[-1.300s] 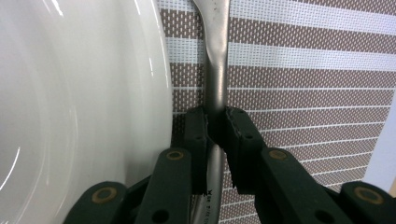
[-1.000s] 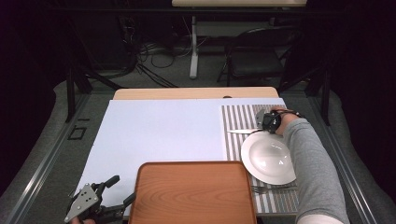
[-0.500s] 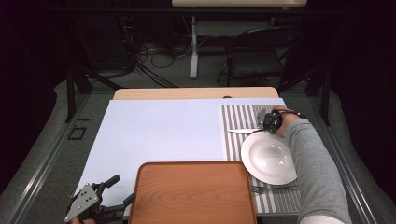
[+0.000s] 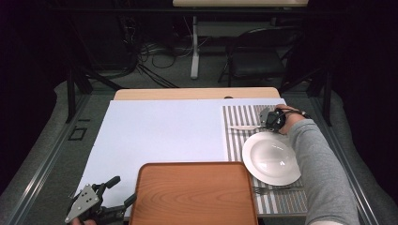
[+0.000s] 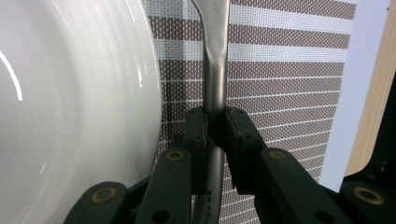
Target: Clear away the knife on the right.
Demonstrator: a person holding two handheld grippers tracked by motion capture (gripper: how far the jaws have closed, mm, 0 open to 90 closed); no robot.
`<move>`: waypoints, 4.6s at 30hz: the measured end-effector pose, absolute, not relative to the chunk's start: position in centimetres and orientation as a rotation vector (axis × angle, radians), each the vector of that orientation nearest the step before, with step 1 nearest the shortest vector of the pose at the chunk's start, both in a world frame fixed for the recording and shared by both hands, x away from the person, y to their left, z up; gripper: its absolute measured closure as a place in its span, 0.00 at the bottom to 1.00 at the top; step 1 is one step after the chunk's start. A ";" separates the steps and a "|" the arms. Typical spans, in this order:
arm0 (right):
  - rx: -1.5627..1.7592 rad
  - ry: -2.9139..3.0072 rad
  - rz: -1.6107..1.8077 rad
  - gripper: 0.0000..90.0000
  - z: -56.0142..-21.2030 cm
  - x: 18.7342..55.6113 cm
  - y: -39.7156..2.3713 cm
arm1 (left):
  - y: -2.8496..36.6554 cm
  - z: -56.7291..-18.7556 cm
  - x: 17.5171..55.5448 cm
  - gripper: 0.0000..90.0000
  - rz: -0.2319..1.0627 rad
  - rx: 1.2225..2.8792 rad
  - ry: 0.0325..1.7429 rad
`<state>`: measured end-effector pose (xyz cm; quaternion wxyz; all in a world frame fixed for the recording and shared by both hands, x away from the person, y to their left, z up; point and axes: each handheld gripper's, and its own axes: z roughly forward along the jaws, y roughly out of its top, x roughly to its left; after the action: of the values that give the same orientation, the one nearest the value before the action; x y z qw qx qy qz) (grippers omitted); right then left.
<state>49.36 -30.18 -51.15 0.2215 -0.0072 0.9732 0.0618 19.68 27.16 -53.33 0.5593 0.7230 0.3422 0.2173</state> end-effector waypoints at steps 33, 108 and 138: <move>0.445 2.662 0.119 0.88 -47.5 42.8 -28.8 | 27.1 -53.2 19.6 0.18 0.518 1.700 0.798; 1.664 2.442 1.114 0.89 -47.2 28.3 -27.9 | 27.6 -52.9 19.0 0.18 0.534 1.674 0.801; 1.669 2.642 0.902 0.89 -51.8 22.9 -21.5 | 27.9 -52.8 18.9 0.18 0.541 1.645 0.826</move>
<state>22.87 -21.46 -51.75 -0.0553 0.5124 0.8110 0.2769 18.90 27.90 -52.80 0.5742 0.7020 0.3523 0.2309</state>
